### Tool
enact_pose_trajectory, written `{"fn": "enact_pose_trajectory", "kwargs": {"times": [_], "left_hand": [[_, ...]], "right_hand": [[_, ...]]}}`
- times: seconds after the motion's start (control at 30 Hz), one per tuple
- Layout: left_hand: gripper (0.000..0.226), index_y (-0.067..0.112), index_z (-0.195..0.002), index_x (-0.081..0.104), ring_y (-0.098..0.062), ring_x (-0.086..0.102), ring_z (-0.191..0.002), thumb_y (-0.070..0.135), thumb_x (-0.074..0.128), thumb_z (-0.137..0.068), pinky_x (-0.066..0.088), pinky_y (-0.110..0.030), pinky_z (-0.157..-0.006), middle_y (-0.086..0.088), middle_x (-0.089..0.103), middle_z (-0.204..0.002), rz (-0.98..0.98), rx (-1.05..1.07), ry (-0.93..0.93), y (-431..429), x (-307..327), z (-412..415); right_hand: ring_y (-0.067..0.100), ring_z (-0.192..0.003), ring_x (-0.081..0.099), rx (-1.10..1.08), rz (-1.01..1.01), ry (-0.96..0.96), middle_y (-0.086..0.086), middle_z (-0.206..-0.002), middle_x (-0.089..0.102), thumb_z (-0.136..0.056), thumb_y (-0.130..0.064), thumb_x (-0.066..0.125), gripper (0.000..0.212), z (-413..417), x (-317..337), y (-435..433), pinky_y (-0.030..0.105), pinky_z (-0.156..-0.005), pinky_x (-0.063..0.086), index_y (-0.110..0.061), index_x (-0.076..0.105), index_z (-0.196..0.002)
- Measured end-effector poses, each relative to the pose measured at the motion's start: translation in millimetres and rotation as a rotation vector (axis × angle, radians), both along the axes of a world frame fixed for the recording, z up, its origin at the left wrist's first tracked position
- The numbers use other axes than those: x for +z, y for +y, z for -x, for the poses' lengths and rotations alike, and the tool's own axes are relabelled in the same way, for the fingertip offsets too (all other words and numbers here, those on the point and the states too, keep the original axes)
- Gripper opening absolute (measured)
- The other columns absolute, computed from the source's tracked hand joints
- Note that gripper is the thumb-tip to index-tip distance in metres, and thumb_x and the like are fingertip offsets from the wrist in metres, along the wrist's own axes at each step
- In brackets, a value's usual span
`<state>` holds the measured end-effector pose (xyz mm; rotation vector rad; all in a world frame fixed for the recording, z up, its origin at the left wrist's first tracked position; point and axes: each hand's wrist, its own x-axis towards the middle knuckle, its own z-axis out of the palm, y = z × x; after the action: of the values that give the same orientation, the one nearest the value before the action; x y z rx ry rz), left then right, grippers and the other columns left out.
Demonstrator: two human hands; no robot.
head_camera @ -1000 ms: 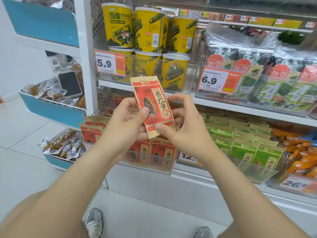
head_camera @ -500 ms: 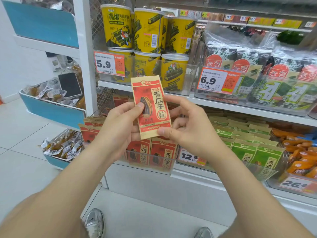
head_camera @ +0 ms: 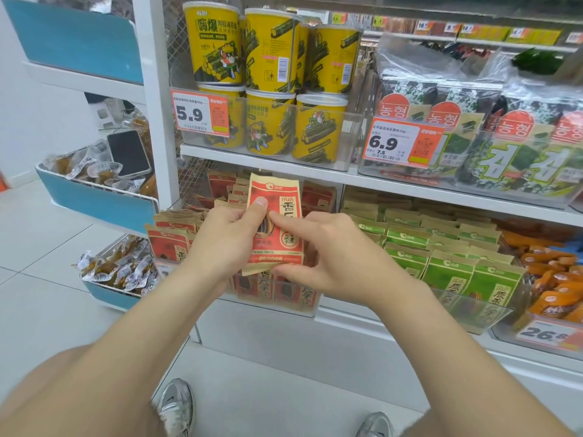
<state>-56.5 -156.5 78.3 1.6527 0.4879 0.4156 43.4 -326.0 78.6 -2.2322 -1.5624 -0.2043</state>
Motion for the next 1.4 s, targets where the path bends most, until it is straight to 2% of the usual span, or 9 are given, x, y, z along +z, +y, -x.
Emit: {"fn": "enact_pose_trajectory", "kwargs": {"times": [0.27,0.47,0.63,0.73,0.83,0.93,1.1,1.27,1.4], "left_hand": [[0.055,0.004,-0.096,0.081,-0.028,0.081,-0.080,0.049,0.054,-0.111,0.064,-0.043,-0.079,-0.012,0.082,-0.085,0.008,0.127,0.041,5,12,1],[0.050,0.003,-0.101,0.077,-0.019,0.076,-0.060,0.043,0.051,-0.113,0.059,-0.026,-0.049,-0.012,0.081,-0.080,0.112,0.095,0.044,5,14,1],[0.056,0.019,-0.094,0.081,-0.021,0.080,-0.074,0.057,0.044,-0.111,0.065,-0.047,-0.079,-0.001,0.082,-0.080,-0.387,0.050,0.042,20,11,7],[0.053,0.019,-0.096,0.081,-0.018,0.081,-0.078,0.058,0.048,-0.108,0.063,-0.052,-0.085,0.002,0.082,-0.084,-0.452,-0.131,0.013,20,11,9],[0.048,0.019,-0.095,0.082,-0.017,0.081,-0.077,0.055,0.052,-0.105,0.064,-0.050,-0.081,0.002,0.083,-0.085,-0.454,-0.250,-0.003,13,12,10],[0.065,0.011,-0.079,0.076,-0.020,0.076,-0.064,0.061,0.046,-0.108,0.059,-0.049,-0.068,-0.002,0.077,-0.070,-0.524,-0.065,-0.066,11,7,6],[0.078,0.013,-0.063,0.075,-0.021,0.070,-0.057,0.065,0.039,-0.110,0.055,-0.041,-0.066,-0.002,0.070,-0.055,-0.477,0.224,-0.149,17,2,-3],[0.075,0.014,-0.056,0.063,-0.022,0.069,-0.055,0.064,0.045,-0.109,0.056,-0.045,-0.066,0.000,0.067,-0.052,-0.579,0.221,-0.167,24,-4,-12],[0.068,0.016,-0.063,0.064,-0.023,0.065,-0.062,0.053,0.036,-0.115,0.054,-0.047,-0.071,0.002,0.064,-0.057,-0.722,0.249,-0.148,37,-6,-25]], "right_hand": [[0.026,-0.062,0.049,-0.082,0.026,-0.354,0.008,-0.109,0.059,-0.106,-0.051,0.038,0.071,7,-4,13,0.037,-0.049,0.037,-0.016,0.034,-0.167],[0.027,-0.064,0.054,-0.089,0.054,-0.376,0.006,-0.107,0.059,-0.110,-0.050,0.034,0.065,7,-5,15,0.036,-0.049,0.035,-0.020,0.032,-0.167],[0.019,-0.114,0.063,-0.058,-0.085,-0.067,-0.005,-0.135,0.059,-0.109,-0.064,0.038,0.070,5,-2,5,0.040,-0.084,0.054,-0.041,0.013,-0.170],[-0.011,-0.138,0.041,-0.125,-0.293,0.197,-0.005,-0.161,0.042,-0.109,-0.056,0.049,0.081,0,-1,6,0.014,-0.109,0.038,-0.038,0.000,-0.171],[0.002,-0.120,0.065,-0.253,-0.481,0.402,-0.005,-0.134,0.067,-0.107,-0.050,0.058,0.062,-8,0,8,0.032,-0.103,0.052,-0.036,0.035,-0.163],[0.021,-0.083,0.078,-0.313,-0.610,0.640,-0.001,-0.086,0.081,-0.106,-0.037,0.067,0.018,-15,5,8,0.057,-0.082,0.063,-0.024,0.077,-0.113],[0.031,-0.083,0.079,-0.301,-0.684,0.738,0.009,-0.086,0.081,-0.110,-0.031,0.062,0.019,-5,11,8,0.054,-0.073,0.066,-0.018,0.075,-0.103],[0.031,-0.082,0.082,-0.139,-0.396,1.049,0.010,-0.096,0.083,-0.103,-0.026,0.072,0.024,-1,21,-4,0.035,-0.062,0.067,-0.013,0.065,-0.121],[0.021,-0.088,0.080,-0.196,-0.512,0.699,-0.003,-0.095,0.082,-0.096,-0.023,0.083,0.021,-11,18,-5,0.043,-0.074,0.067,-0.020,0.072,-0.114]]}}
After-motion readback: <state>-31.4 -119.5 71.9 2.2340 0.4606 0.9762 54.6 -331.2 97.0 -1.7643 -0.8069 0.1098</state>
